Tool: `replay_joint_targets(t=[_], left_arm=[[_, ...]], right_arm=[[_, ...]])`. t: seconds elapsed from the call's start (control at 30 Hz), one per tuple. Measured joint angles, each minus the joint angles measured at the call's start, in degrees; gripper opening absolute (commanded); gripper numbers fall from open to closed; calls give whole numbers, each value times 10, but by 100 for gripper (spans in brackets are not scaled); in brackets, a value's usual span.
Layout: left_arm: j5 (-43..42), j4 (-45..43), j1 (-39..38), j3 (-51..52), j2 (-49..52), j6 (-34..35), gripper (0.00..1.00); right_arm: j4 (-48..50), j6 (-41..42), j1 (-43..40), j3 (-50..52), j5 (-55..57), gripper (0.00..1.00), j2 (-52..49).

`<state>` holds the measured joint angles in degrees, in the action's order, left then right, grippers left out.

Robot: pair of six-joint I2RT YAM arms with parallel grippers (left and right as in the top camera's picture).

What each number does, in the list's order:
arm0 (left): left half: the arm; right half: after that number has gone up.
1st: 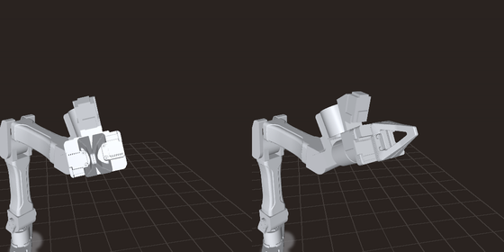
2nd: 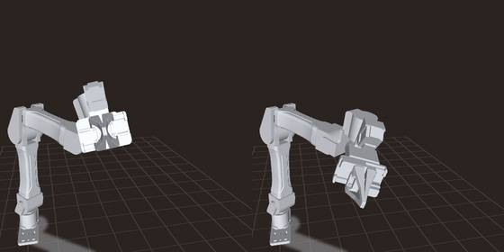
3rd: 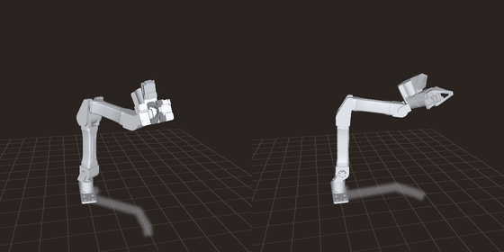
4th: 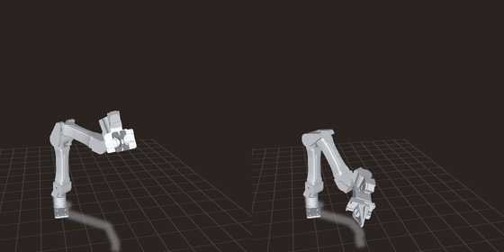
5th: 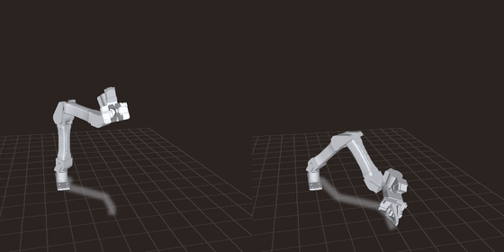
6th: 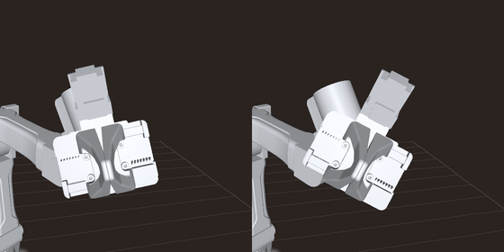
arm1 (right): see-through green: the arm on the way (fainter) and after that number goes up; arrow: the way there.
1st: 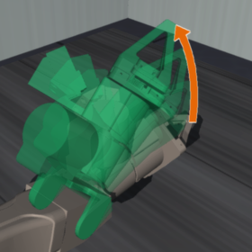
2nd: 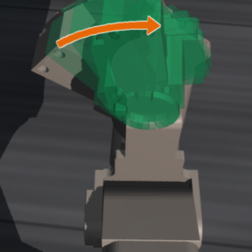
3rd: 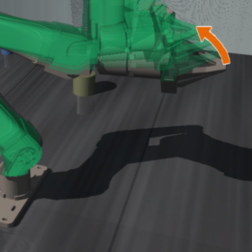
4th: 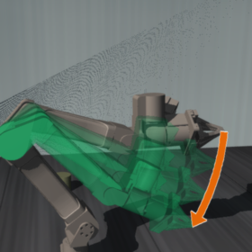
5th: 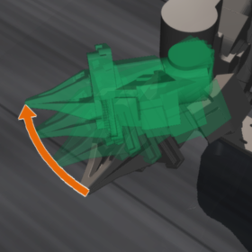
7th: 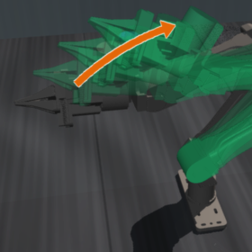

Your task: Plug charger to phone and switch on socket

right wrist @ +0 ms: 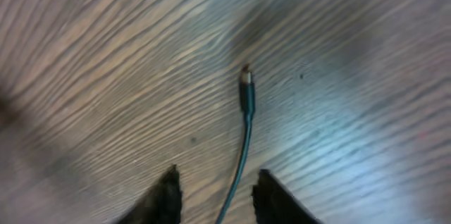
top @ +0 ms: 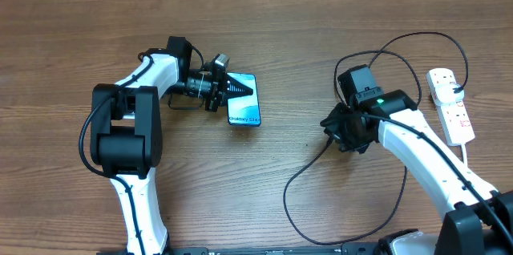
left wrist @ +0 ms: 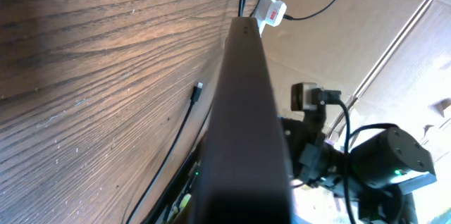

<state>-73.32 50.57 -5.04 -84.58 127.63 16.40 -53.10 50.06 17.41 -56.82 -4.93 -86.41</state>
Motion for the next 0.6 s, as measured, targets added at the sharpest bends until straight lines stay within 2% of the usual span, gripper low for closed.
replay_joint_targets(t=[0.2,0.6], left_arm=[[0,-7,0,0,0,0,5],[0,-10,0,0,0,0,4]], right_arm=[[31,-19,5,25,9,38,-14],[50,-24,30,27,24,40,-101]])
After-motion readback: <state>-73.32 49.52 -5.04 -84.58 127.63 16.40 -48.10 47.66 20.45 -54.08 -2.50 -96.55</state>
